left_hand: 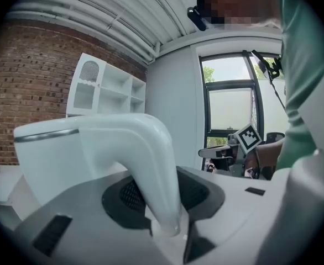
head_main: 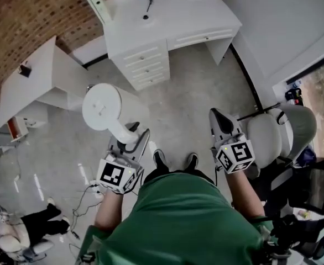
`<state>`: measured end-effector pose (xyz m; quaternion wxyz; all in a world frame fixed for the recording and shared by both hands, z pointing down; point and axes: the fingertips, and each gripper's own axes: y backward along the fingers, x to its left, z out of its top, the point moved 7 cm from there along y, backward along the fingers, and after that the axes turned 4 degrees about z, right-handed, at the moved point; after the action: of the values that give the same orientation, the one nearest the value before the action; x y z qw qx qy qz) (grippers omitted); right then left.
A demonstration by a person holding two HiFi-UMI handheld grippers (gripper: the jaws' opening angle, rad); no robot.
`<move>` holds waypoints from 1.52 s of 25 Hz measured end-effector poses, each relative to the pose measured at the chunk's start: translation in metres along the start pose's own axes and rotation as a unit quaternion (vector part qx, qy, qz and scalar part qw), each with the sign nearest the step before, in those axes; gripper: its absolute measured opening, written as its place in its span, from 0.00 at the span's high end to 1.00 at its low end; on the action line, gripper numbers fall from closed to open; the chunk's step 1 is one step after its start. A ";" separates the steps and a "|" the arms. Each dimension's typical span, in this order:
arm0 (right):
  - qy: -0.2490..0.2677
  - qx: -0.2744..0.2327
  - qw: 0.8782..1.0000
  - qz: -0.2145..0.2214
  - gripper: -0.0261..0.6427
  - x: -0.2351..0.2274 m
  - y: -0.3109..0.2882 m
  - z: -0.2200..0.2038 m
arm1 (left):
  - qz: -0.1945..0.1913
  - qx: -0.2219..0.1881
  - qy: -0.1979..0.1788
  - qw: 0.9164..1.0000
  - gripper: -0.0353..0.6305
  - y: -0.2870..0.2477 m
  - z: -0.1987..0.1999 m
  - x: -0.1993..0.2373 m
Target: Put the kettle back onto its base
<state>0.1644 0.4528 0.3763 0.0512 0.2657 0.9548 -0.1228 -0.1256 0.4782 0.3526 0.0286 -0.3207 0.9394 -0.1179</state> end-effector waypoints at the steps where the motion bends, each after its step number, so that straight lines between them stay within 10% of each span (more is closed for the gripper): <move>1: 0.000 0.001 1.000 -0.002 0.94 0.007 -0.003 0.000 | 0.001 0.003 -0.005 1.000 0.74 0.007 -0.001 0.007; 19: -0.005 -0.016 0.997 -0.071 0.94 0.088 -0.046 0.015 | -0.039 -0.020 -0.015 0.999 0.74 0.057 -0.006 0.120; 38: -0.025 -0.006 1.000 -0.010 0.94 -0.060 -0.181 0.050 | 0.021 -0.007 -0.018 1.000 0.74 -0.109 0.040 0.171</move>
<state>0.1231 0.2603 0.3748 0.0755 0.2530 0.9565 -0.1242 -0.1910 0.2822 0.3442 0.0455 -0.3034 0.9460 -0.1047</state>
